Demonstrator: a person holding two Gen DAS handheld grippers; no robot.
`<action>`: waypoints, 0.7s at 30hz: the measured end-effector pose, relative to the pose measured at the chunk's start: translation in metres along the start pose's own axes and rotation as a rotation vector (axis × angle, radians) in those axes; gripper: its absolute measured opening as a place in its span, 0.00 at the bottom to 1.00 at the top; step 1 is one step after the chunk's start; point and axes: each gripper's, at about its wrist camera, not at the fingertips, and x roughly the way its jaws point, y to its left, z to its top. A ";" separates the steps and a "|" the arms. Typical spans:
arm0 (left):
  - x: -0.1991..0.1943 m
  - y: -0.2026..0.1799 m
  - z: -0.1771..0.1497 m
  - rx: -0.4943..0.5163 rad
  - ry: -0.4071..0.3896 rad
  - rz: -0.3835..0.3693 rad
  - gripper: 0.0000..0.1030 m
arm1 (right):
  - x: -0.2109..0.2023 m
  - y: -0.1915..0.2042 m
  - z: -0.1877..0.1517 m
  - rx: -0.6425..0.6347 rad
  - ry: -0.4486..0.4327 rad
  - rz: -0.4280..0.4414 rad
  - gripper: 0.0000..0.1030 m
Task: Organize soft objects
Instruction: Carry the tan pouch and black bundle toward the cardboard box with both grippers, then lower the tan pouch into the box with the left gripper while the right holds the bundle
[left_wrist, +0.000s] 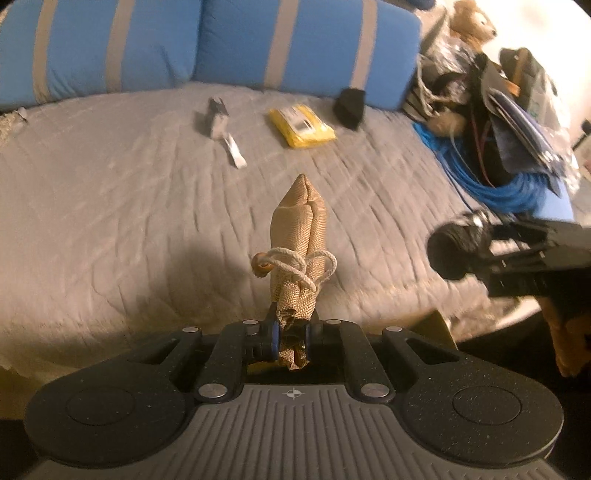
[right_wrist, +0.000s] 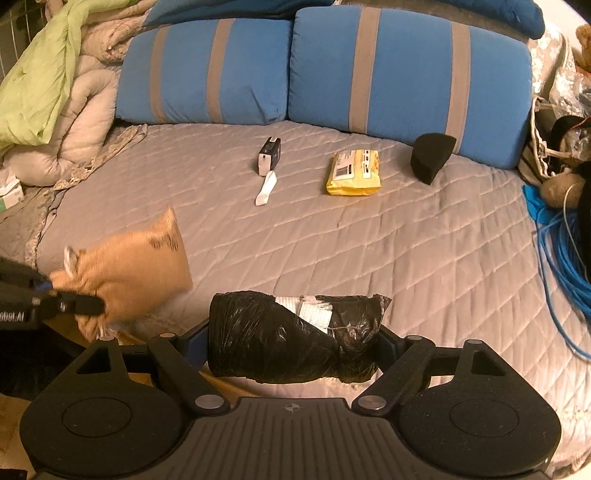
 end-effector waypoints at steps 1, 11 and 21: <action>0.000 -0.002 -0.004 0.007 0.008 -0.007 0.12 | -0.002 0.002 -0.002 0.002 0.001 0.000 0.83; -0.003 -0.017 -0.036 0.071 0.092 -0.003 0.12 | -0.018 0.020 -0.017 -0.002 -0.001 0.015 0.83; -0.006 -0.023 -0.050 0.095 0.155 -0.008 0.28 | -0.025 0.032 -0.028 -0.017 0.016 0.019 0.83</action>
